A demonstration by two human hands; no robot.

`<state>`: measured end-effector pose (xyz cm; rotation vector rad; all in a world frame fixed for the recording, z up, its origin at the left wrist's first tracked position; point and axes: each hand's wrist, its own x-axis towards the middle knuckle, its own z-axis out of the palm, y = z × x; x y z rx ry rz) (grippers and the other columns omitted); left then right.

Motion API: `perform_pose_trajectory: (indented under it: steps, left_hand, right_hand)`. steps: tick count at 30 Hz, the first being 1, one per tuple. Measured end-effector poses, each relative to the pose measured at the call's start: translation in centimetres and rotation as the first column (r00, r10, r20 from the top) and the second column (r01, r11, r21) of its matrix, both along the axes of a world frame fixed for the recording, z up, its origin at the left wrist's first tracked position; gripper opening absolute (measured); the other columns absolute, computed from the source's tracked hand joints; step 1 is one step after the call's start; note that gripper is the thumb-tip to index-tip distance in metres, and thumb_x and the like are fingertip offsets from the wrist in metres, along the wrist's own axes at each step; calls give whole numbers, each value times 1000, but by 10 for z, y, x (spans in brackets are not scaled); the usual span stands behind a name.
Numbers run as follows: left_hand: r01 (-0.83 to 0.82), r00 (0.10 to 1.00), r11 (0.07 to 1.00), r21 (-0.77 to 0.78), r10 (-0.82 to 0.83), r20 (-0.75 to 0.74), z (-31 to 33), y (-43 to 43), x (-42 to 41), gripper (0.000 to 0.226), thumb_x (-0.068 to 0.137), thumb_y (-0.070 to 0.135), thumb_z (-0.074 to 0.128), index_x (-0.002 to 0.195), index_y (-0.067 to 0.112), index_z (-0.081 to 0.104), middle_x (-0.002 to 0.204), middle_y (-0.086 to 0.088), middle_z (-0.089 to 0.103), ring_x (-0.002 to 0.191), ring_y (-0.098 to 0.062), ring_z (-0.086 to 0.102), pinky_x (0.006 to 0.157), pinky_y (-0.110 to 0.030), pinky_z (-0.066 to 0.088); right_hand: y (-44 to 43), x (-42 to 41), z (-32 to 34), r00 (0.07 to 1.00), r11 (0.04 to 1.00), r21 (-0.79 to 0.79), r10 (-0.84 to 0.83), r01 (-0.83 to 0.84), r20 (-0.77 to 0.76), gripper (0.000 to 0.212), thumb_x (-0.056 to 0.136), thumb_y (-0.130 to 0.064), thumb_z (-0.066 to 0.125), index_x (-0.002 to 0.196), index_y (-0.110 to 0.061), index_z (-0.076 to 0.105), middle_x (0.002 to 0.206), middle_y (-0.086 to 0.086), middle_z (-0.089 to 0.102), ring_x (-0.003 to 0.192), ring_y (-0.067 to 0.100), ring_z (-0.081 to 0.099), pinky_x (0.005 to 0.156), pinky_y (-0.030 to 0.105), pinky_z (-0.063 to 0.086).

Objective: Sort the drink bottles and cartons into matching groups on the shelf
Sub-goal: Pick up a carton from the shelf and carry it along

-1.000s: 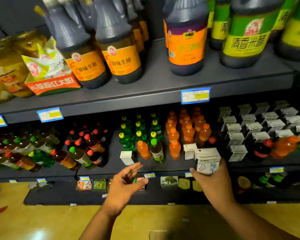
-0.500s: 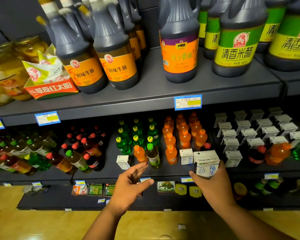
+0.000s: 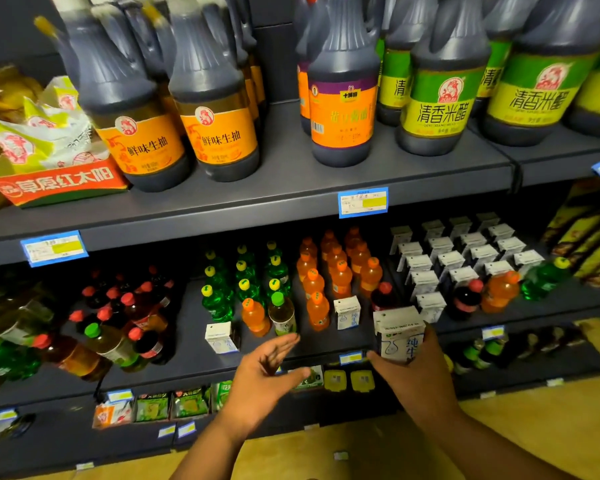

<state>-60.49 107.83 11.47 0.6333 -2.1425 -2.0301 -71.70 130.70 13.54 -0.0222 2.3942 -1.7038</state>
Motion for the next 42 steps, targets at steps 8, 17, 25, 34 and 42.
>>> perform_pose_trajectory:
  steps: [8,17,25,34,42]
  left_hand:
    - [82,996,997,-2,-82,-26,-6,23,-17,68,65,17,87,129,21,64,129,14,68,127,-2,58,103,-15,45]
    - [103,994,995,-10,-103,22,-8,55,-46,62,73,3,85,129,19,63,129,15,68,127,0,57,106,-17,45]
    - [34,997,999,-32,-32,66,-11,125,-99,60,71,-4,84,125,16,65,127,9,70,126,-3,59,99,-15,48]
    - [-112,984,994,2,111,139,-14,251,-174,72,55,20,92,122,16,68,123,10,72,123,-4,61,102,-28,53]
    - [-181,976,983,-11,181,117,-5,301,-205,67,61,15,88,125,18,66,126,13,70,125,0,59,105,-24,48]
  right_hand:
    - [33,7,-10,998,996,-60,-62,63,16,79,69,-10,88,131,-32,45,117,-8,63,111,18,60,94,37,55]
    - [69,-22,-18,991,992,-11,-122,123,46,82,65,-18,92,133,-28,47,118,-6,65,113,22,61,98,42,53]
    - [136,-86,-25,994,995,1,-103,103,34,70,65,-15,91,121,-25,51,104,-6,66,93,13,63,68,15,49]
    - [240,-187,-41,996,1000,-9,-13,14,92,67,63,-15,92,116,-26,53,101,-10,69,96,18,66,65,20,50]
    - [274,-222,-45,996,999,49,4,-8,85,69,59,-19,95,111,-27,51,102,-5,68,93,18,64,81,33,50]
